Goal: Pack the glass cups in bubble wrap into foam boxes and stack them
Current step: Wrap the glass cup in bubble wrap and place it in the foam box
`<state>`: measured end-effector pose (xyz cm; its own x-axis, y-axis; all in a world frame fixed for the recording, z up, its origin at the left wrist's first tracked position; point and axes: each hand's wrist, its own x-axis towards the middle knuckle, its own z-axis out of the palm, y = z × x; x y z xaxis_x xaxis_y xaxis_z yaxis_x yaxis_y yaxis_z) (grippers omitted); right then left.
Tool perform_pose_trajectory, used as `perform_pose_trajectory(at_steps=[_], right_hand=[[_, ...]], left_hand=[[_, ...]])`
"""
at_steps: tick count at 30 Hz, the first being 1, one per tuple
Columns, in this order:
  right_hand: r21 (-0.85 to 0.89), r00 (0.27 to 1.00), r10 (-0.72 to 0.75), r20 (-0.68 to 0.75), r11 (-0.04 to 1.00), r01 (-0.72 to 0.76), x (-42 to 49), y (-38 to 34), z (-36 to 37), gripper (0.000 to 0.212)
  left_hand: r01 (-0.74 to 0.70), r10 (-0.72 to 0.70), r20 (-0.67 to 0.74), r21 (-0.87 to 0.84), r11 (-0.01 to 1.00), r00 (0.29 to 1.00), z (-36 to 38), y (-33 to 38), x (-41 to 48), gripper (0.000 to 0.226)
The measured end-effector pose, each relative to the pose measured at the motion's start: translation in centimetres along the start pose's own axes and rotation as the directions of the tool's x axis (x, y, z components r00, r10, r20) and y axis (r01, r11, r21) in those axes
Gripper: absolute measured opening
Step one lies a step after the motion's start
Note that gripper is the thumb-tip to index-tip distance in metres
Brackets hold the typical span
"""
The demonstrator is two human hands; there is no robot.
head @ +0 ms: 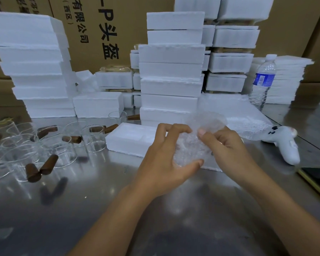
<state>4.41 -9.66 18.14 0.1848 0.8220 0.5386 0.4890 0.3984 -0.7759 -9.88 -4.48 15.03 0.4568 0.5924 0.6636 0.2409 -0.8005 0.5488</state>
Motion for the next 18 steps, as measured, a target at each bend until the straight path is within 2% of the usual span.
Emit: perform_pose_trajectory(at_steps=[2, 5, 7, 10, 14, 18], right_hand=[[0.031, 0.999, 0.025, -0.044, 0.999, -0.023, 0.2, 0.5, -0.1, 0.011], [0.123, 0.994, 0.060, -0.093, 0.991, -0.048, 0.4, 0.7, -0.6, 0.025], [0.111, 0.995, 0.007, -0.102, 0.994, 0.005, 0.3, 0.5, -0.6, 0.030], [0.038, 0.996, -0.056, -0.064, 0.998, 0.059, 0.1, 0.0, -0.5, 0.021], [0.119, 0.999, -0.013, 0.036, 0.993, 0.009, 0.0, -0.5, -0.5, 0.008], [0.129, 0.997, 0.062, 0.047, 0.989, -0.068, 0.2, -0.4, -0.5, 0.023]], left_hand=[[-0.007, 0.007, -0.002, 0.023, 1.000, 1.000, 0.0, -0.1, 0.0, 0.048], [-0.005, 0.004, 0.015, 0.037, 0.999, 1.000, 0.0, -0.1, 0.0, 0.047], [0.002, -0.003, 0.034, 0.030, 1.000, 0.999, 0.1, -0.1, -0.1, 0.046], [0.043, -0.041, 0.024, -0.064, 0.997, 0.999, 0.3, 0.0, 0.0, 0.050], [0.116, -0.118, 0.004, -0.226, 0.967, 0.993, 0.2, -0.2, 0.1, 0.070], [0.087, -0.084, 0.022, -0.177, 0.980, 0.996, 0.3, -0.2, -0.1, 0.077]])
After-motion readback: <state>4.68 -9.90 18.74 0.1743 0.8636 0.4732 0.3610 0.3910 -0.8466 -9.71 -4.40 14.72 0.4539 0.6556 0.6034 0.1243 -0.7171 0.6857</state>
